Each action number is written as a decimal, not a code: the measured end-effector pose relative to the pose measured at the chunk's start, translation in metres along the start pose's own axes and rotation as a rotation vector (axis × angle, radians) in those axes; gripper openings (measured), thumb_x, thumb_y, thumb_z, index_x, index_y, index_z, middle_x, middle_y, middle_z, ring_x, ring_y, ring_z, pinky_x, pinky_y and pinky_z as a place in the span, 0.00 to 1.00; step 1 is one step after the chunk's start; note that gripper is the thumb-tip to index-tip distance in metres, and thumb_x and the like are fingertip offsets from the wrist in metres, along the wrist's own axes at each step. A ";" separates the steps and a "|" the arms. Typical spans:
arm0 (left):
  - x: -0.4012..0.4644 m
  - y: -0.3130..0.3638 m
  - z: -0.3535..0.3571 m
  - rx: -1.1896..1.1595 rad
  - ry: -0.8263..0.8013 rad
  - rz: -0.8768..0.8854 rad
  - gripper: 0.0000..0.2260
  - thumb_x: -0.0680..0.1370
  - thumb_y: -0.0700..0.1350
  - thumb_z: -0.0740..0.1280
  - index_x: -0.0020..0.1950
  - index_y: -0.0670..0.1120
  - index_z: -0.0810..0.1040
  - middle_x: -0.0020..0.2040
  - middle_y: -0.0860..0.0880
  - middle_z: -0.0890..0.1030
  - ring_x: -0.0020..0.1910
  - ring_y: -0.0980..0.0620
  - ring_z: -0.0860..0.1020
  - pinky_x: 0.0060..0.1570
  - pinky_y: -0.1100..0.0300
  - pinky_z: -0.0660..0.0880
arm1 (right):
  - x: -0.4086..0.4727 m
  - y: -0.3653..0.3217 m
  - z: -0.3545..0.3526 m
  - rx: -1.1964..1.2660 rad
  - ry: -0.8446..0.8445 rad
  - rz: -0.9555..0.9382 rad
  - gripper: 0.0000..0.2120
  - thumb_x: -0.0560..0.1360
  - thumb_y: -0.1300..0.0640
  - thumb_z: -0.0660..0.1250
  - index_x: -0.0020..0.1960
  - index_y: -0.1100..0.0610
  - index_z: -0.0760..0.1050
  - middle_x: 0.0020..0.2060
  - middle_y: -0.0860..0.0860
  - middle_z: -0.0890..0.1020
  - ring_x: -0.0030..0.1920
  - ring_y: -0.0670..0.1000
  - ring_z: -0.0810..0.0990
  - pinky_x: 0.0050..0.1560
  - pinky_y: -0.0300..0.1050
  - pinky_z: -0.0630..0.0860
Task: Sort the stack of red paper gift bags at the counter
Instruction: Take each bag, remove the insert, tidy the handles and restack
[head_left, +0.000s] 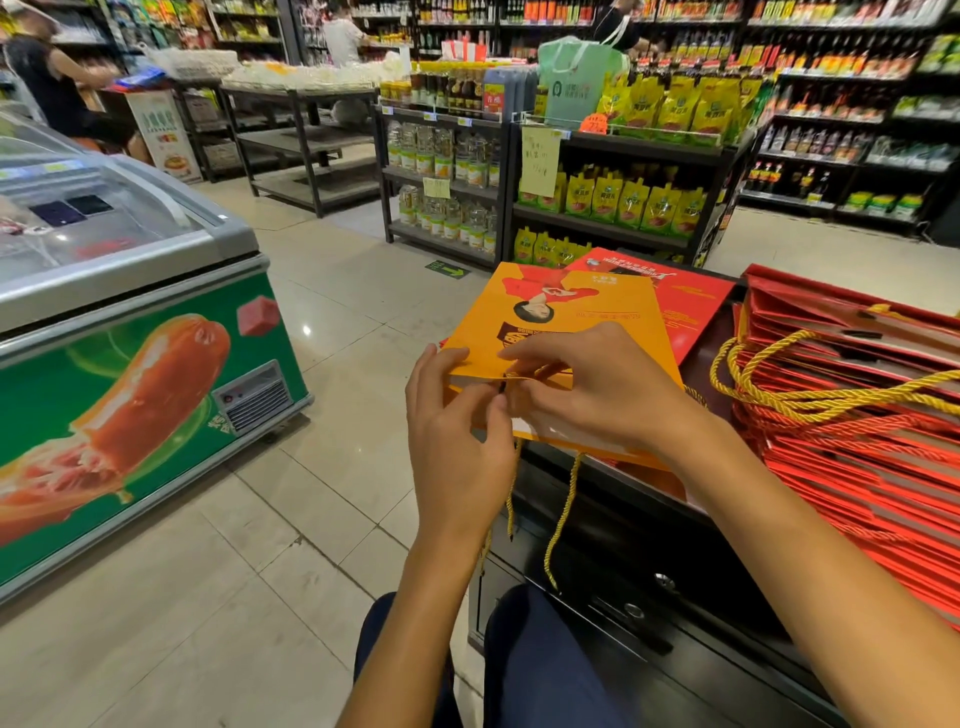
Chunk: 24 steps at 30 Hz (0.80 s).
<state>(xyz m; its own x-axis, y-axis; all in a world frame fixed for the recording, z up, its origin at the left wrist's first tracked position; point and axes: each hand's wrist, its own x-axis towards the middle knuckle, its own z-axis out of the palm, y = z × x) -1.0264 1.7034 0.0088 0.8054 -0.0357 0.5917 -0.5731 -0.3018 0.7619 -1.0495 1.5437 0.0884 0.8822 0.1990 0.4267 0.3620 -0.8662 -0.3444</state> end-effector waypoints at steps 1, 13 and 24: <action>0.000 -0.002 -0.001 0.001 -0.013 0.014 0.06 0.79 0.38 0.70 0.48 0.48 0.85 0.69 0.53 0.73 0.78 0.52 0.63 0.72 0.59 0.67 | 0.000 0.001 0.001 -0.002 0.004 -0.003 0.14 0.78 0.54 0.70 0.64 0.52 0.82 0.52 0.47 0.87 0.50 0.42 0.85 0.53 0.39 0.81; -0.002 -0.011 -0.028 -0.085 -0.156 0.039 0.03 0.77 0.46 0.75 0.50 0.52 0.86 0.75 0.56 0.71 0.76 0.59 0.65 0.68 0.67 0.69 | 0.002 0.004 -0.021 0.117 -0.175 0.033 0.11 0.79 0.54 0.70 0.61 0.50 0.84 0.57 0.43 0.84 0.57 0.41 0.79 0.59 0.40 0.76; 0.013 -0.003 -0.010 -0.358 -0.198 -0.674 0.21 0.78 0.63 0.67 0.65 0.53 0.72 0.54 0.49 0.82 0.48 0.49 0.85 0.43 0.51 0.85 | 0.002 0.017 -0.009 -0.315 -0.194 -0.179 0.06 0.79 0.54 0.71 0.54 0.49 0.84 0.46 0.45 0.83 0.53 0.50 0.74 0.51 0.48 0.74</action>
<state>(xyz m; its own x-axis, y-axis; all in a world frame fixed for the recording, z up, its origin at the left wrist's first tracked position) -1.0159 1.7138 0.0170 0.9892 -0.1334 -0.0606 0.0618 0.0054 0.9981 -1.0441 1.5251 0.0915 0.8648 0.4162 0.2808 0.4320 -0.9019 0.0064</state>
